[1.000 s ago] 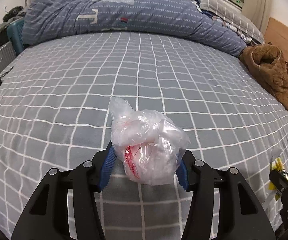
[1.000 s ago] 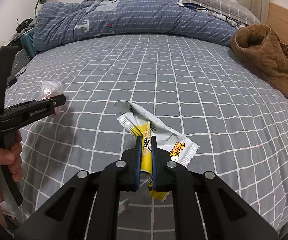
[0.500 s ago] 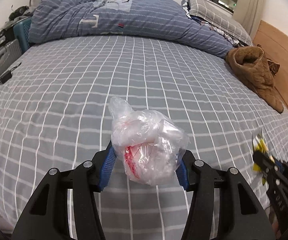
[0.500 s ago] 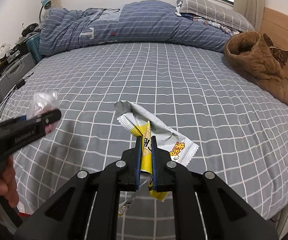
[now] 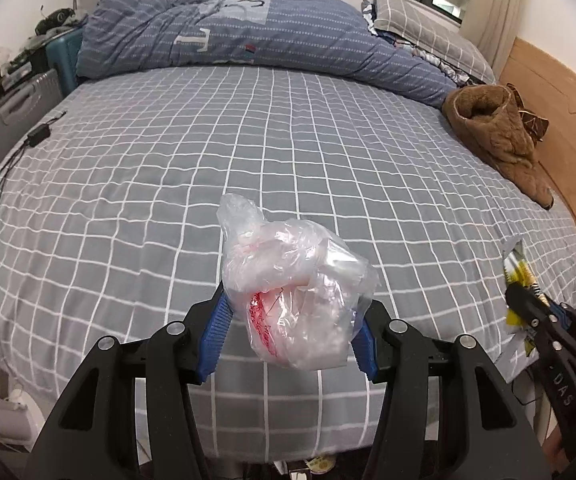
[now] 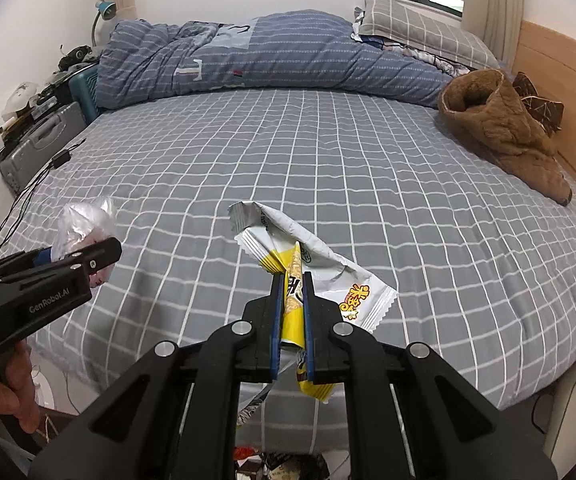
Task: Collect trash
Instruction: 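Lift the yellow wrapper and plastic bag and carry both to the bin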
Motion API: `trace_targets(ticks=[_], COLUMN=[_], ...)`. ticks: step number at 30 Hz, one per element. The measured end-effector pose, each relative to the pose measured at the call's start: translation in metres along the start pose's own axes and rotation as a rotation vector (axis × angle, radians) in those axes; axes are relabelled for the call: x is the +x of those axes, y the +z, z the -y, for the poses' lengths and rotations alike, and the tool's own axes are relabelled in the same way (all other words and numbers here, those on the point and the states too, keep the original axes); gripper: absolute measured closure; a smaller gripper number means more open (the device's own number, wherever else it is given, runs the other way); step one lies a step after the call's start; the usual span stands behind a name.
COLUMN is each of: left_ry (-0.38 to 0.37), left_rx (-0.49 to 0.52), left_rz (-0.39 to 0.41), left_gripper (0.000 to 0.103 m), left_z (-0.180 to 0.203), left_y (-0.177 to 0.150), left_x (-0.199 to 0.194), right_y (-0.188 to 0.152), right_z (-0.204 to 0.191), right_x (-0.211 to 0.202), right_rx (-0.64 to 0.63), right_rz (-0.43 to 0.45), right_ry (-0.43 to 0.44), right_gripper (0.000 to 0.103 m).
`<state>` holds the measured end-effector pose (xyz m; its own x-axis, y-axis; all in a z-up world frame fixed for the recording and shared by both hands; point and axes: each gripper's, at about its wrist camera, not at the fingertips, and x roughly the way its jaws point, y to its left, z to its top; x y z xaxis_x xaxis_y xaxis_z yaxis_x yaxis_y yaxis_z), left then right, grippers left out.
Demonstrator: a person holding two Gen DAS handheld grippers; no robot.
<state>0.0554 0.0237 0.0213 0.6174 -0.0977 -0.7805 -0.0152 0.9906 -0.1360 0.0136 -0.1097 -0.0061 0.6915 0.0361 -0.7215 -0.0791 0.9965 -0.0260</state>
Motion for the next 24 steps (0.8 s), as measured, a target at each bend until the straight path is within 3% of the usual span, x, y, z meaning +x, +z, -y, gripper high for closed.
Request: trace_targets(ticks=[6,24], left_ry=[-0.006,0.019], left_rx=[-0.037,-0.009], left_rz=[0.0,0.02], left_gripper=[0.051,0.051], left_z=[-0.008,-0.009], left_y=[-0.019,-0.064], left_x=[-0.025,-0.081], right_y=[-0.015,-0.044], right_z=[-0.008,-0.02], right_x=[-0.02,-0.071], right_rx=[-0.016,-0.022], right_rz=[0.002,0.029], right_ry=[0.004,0.006], right_gripper=[0.095,0.095])
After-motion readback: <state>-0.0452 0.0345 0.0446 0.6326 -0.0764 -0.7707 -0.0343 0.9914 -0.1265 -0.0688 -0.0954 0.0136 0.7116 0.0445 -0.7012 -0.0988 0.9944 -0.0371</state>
